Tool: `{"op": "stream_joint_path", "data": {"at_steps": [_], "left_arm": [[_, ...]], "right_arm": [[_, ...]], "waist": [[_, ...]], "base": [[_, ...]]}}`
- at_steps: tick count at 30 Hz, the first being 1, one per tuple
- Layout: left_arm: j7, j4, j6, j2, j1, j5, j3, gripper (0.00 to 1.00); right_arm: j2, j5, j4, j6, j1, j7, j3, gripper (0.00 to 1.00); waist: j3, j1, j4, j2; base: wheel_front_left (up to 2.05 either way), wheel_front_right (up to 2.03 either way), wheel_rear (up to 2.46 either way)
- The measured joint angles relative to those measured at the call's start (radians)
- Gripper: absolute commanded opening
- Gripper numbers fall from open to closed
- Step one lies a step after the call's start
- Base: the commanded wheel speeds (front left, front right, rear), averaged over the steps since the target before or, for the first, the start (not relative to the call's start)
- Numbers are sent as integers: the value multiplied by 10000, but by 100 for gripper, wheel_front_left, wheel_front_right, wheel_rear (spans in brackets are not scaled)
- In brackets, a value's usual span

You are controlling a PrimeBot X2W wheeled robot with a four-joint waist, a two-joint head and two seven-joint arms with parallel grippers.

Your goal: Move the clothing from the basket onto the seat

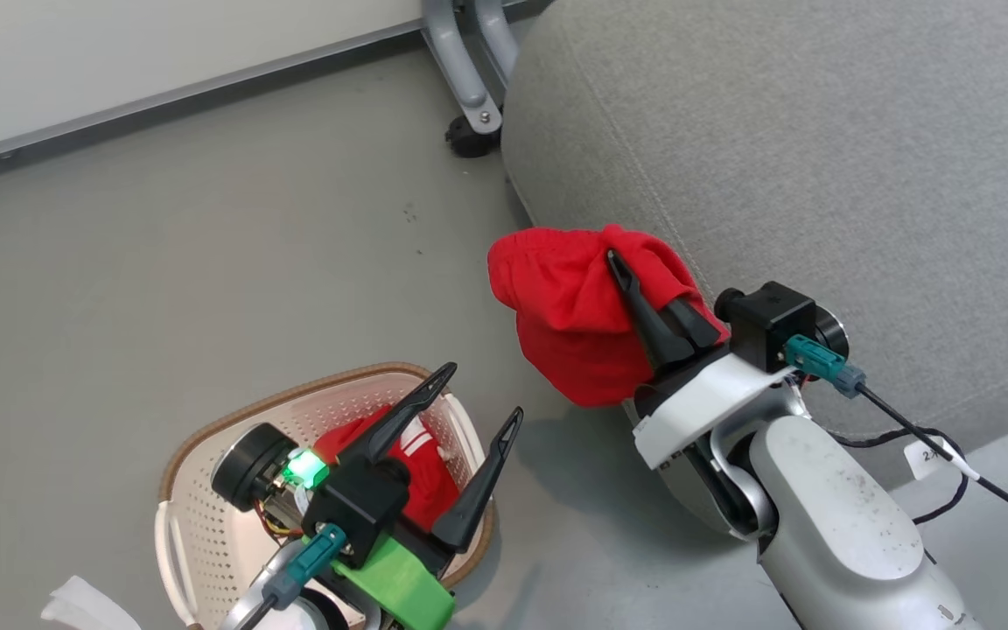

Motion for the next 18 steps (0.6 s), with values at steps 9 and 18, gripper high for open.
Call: {"op": "stream_joint_path", "data": {"at_steps": [9, 18], "left_arm": [[196, -192, -29, 132, -363, 90, -96, 100], [215, -453, -157, 171, -1526, 378, -458, 100]], "right_arm": [[-92, -324, 245, 0, -83, -219, -1177, 0], [-917, -399, 479, 0, -1677, -456, -3530, 0]], "waist": [[710, 0, -796, 0], [1684, 1, -703, 0]], "base": [[0, 0, 0], [0, 0, 0]]}}
